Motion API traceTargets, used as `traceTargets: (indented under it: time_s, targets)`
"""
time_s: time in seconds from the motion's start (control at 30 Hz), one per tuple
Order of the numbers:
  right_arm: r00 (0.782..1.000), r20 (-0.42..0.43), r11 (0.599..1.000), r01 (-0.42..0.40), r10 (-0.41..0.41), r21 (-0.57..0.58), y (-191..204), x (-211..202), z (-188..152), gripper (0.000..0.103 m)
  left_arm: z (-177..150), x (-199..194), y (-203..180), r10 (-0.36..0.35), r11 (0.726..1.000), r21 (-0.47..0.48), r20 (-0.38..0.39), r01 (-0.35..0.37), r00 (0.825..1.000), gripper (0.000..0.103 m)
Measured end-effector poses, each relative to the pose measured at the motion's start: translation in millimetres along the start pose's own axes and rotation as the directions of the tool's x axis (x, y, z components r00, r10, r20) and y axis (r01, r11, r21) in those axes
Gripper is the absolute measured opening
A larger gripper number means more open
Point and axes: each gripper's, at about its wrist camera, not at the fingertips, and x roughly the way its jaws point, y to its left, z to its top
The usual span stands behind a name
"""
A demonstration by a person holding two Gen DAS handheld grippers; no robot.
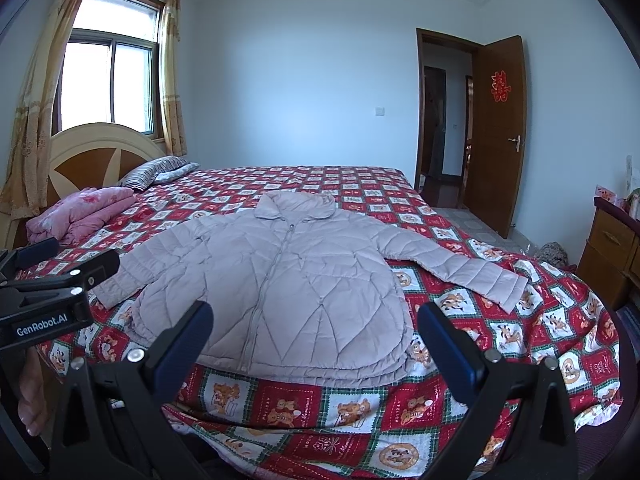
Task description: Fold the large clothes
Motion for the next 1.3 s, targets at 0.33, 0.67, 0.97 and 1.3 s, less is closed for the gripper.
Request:
traceTargets:
  time_s: [0.33, 0.67, 0.97, 1.3]
  targets:
    - [1.0, -0.003, 1.0, -0.002, 0.002, 0.0, -0.8, 0.8, 0.4, 0.103, -0.4, -0.4, 2.3, -0.004, 1.0, -0.002, 0.0, 0.004, 1.0, 0.102]
    - [1.0, -0.005, 1.0, -0.003, 0.003, 0.002, -1.0, 1.1, 0.2, 0.103, -0.9, -0.2, 1.6, -0.005, 1.0, -0.001, -0.001, 0.005, 1.0, 0.102]
    - [1.0, -0.017, 1.0, -0.014, 0.014, 0.006, 2.4, 2.5, -3.7, 0.103, -2.5, 1.1, 1.3, -0.005, 1.0, -0.001, -0.007, 0.005, 1.0, 0.102]
    - [0.998, -0.026, 0.998, -0.062, 0.063, 0.021, -13.7, 15.7, -5.1, 0.103, -7.6, 20.3, 2.1, -0.033, 0.999, -0.015, -0.061, 0.032, 0.998, 0.102]
